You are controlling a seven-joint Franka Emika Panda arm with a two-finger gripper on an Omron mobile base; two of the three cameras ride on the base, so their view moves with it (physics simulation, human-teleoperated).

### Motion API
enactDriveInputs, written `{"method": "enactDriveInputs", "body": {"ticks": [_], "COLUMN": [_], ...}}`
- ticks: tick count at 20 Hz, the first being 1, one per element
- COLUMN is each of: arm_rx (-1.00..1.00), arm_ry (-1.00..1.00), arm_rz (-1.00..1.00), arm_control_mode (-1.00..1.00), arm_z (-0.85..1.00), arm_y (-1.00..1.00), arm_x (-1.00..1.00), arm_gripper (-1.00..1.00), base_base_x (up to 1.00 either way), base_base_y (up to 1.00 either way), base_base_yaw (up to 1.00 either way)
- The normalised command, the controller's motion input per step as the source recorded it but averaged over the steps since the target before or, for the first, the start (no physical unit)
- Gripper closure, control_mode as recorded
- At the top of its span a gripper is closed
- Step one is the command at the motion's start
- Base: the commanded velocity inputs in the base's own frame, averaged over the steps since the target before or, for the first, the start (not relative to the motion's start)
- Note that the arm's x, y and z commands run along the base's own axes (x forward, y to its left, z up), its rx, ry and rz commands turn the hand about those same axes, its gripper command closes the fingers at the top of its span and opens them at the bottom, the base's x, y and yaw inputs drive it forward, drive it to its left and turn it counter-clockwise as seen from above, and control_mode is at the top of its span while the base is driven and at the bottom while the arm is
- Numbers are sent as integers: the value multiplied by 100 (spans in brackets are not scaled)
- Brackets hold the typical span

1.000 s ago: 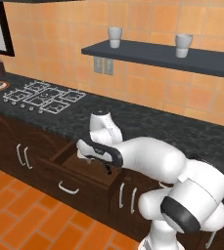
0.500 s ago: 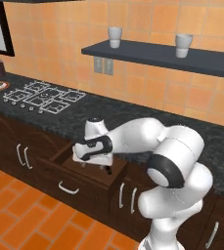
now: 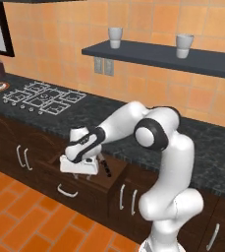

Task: Pick up the knife from the drawer and place it on the cutting board. Then place the meat from the plate to the cutting board.

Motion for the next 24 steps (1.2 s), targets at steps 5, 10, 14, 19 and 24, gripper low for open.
{"method": "enactDriveInputs", "body": {"ticks": [5,10,14,19,24], "arm_rx": [-10,-9,-9,-6,0], "arm_ry": [21,19,16,-3,-23], "arm_rz": [0,0,0,0,0], "arm_control_mode": [-100,-100,-100,-100,-100], "arm_z": [-27,-25,-9,64,100], "arm_y": [100,100,99,21,-79], "arm_x": [-100,-100,-100,-32,0], "arm_gripper": [-100,-100,-100,-100,-100], "base_base_x": [0,0,0,0,0], "base_base_y": [0,0,0,0,0], "base_base_yaw": [0,0,0,0,0]}}
